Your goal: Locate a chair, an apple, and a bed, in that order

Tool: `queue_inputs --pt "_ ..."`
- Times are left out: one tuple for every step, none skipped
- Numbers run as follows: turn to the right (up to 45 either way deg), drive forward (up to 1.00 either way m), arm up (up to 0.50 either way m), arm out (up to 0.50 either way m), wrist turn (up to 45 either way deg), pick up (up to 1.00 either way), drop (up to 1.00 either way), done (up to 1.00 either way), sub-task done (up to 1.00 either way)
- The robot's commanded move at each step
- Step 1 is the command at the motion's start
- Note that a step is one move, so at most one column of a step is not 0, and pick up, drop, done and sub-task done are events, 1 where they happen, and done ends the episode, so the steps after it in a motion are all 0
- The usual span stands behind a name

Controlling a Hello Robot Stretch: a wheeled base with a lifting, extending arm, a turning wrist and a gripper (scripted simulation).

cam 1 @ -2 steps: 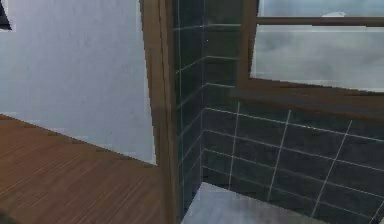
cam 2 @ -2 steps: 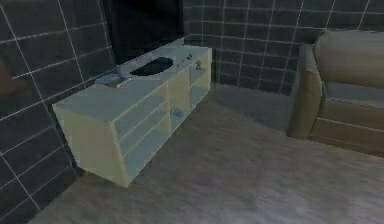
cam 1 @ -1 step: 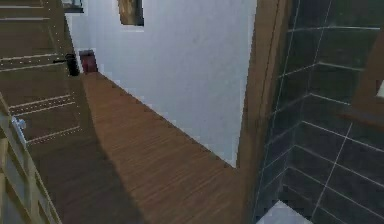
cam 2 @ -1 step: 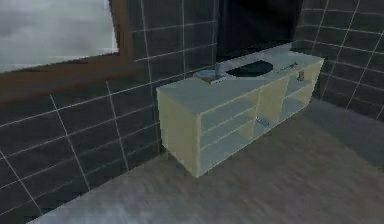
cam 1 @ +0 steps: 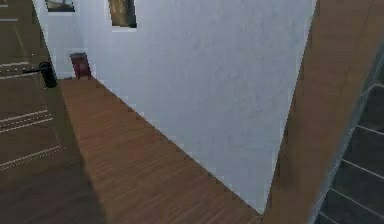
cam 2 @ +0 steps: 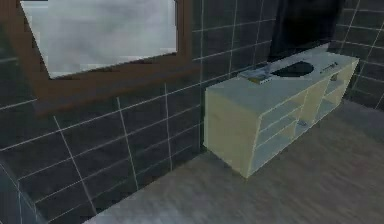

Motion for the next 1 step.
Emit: queue_inputs --pt "-24.0 0.0 0.0 0.0 0.0 0.0 0.0 0.0 0.0"
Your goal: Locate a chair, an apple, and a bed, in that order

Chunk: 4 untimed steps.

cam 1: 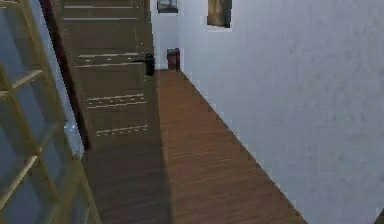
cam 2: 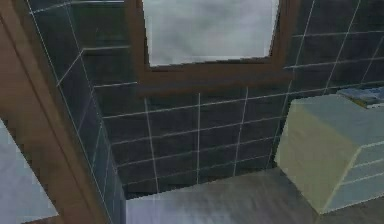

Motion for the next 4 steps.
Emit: queue_inputs --pt "0.0 1.0 0.0 0.0 0.0 0.0 0.0 0.0 0.0" --pt "0.0 1.0 0.0 0.0 0.0 0.0 0.0 0.0 0.0" --pt "-9.0 0.0 0.0 0.0 0.0 0.0 0.0 0.0 0.0" --pt "0.0 0.05 0.0 0.0 0.0 0.0 0.0 0.0 0.0"
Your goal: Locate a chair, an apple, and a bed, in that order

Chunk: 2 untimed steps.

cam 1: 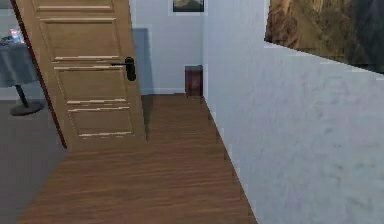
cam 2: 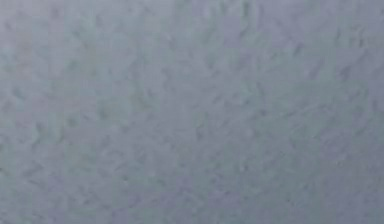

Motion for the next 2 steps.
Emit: queue_inputs --pt "-6.0 0.0 0.0 0.0 0.0 0.0 0.0 0.0 0.0" --pt "0.0 0.5 0.0 0.0 0.0 0.0 0.0 0.0 0.0"
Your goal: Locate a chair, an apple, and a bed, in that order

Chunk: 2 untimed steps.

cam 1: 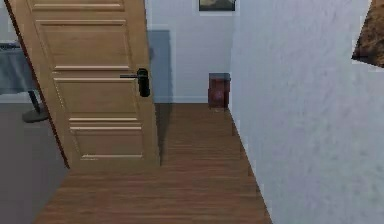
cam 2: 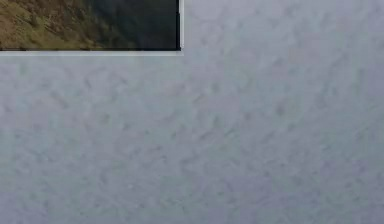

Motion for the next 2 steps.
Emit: queue_inputs --pt "-45.0 0.0 0.0 0.0 0.0 0.0 0.0 0.0 0.0" --pt "-15.0 0.0 0.0 0.0 0.0 0.0 0.0 0.0 0.0"
